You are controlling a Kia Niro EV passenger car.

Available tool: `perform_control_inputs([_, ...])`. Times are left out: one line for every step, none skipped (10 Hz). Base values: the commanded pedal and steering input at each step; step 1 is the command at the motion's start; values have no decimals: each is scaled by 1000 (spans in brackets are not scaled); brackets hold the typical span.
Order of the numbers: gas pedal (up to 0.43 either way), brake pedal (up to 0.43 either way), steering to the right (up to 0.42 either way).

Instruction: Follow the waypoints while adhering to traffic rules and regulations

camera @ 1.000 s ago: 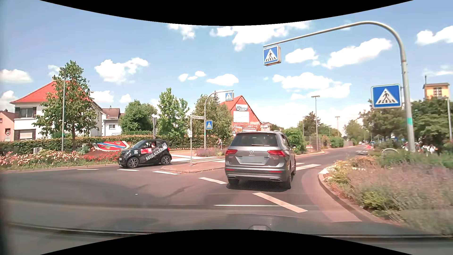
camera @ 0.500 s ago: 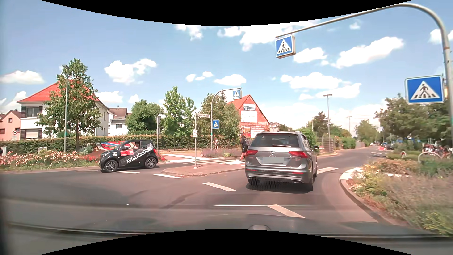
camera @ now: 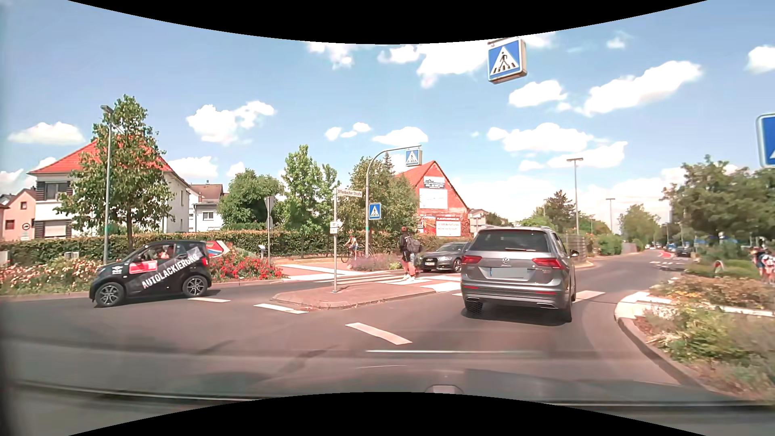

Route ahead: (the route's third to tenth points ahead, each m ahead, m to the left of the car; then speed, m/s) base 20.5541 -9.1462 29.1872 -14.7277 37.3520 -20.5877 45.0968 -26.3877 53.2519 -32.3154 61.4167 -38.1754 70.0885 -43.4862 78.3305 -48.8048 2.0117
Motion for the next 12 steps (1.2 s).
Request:
perform_control_inputs([20, 0, -47])
perform_control_inputs([59, 0, -42])
perform_control_inputs([67, 0, -34])
perform_control_inputs([87, 0, -27])
perform_control_inputs([98, 0, -18])
perform_control_inputs([110, 0, -9])
perform_control_inputs([130, 0, 7])
perform_control_inputs([138, 0, 30])
perform_control_inputs([138, 0, 52])
perform_control_inputs([150, 0, 91])
perform_control_inputs([150, 0, 136])
perform_control_inputs([157, 0, 184])
